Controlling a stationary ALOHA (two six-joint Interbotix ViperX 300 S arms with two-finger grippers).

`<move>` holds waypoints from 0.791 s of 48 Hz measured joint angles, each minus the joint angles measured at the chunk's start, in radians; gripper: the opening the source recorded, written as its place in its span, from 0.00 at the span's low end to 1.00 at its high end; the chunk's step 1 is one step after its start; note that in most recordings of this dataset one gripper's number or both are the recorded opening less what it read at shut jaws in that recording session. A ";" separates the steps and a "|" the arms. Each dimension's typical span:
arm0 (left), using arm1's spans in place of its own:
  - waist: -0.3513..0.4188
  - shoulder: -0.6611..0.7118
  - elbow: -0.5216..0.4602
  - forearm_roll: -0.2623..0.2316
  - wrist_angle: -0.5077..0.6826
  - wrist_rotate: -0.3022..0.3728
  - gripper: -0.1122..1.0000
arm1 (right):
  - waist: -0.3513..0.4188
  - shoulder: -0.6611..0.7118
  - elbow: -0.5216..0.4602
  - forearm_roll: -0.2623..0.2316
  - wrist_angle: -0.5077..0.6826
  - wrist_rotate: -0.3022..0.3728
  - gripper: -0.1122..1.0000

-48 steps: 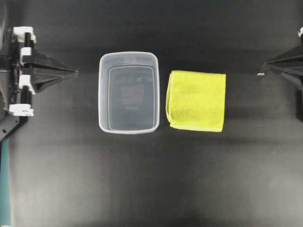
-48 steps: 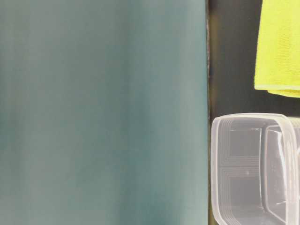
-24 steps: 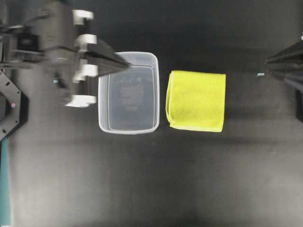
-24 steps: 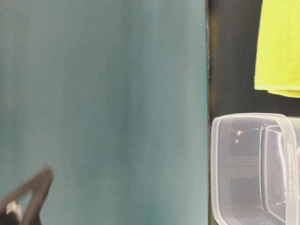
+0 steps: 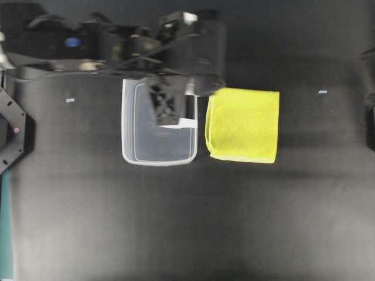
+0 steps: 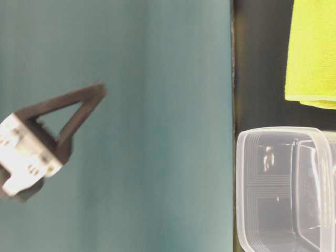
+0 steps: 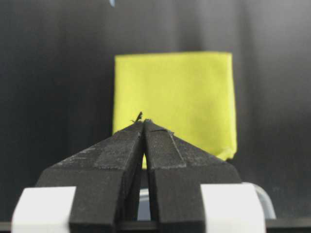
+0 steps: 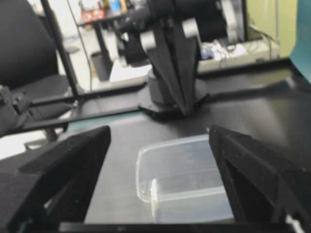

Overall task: Place the yellow towel into the container with the left arm.
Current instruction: 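Move the left gripper over the container toward the yellow towel, then lower the left gripper onto the yellow towel and close on it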

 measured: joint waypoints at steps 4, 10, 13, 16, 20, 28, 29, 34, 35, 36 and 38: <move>0.003 0.063 -0.055 0.002 0.038 0.000 0.28 | -0.002 -0.025 0.000 -0.002 0.026 0.000 0.81; 0.006 0.149 -0.137 0.002 0.083 0.002 0.63 | -0.005 -0.046 0.000 -0.002 0.054 0.000 0.81; 0.006 0.198 -0.169 0.002 0.094 0.005 0.78 | -0.005 -0.052 0.000 -0.002 0.058 0.002 0.81; 0.008 0.259 -0.184 0.002 0.097 0.005 0.89 | -0.008 -0.063 0.000 -0.002 0.060 0.002 0.81; 0.006 0.331 -0.198 0.000 0.100 0.005 0.92 | -0.017 -0.074 0.000 -0.002 0.061 0.002 0.81; -0.006 0.445 -0.230 0.002 0.098 0.006 0.91 | -0.032 -0.097 -0.002 -0.002 0.063 0.008 0.81; -0.009 0.457 -0.233 0.002 0.098 0.011 0.91 | -0.034 -0.100 -0.003 -0.002 0.063 0.009 0.81; -0.021 0.508 -0.241 0.000 0.097 0.051 0.92 | -0.038 -0.114 -0.009 -0.002 0.064 0.014 0.81; -0.025 0.517 -0.242 0.002 0.097 0.060 0.92 | -0.038 -0.115 -0.011 -0.002 0.064 0.014 0.81; -0.026 0.525 -0.244 0.002 0.095 0.066 0.92 | -0.040 -0.117 -0.012 -0.002 0.067 0.014 0.81; -0.032 0.538 -0.247 0.000 0.095 0.074 0.92 | -0.038 -0.120 -0.014 -0.002 0.071 0.015 0.81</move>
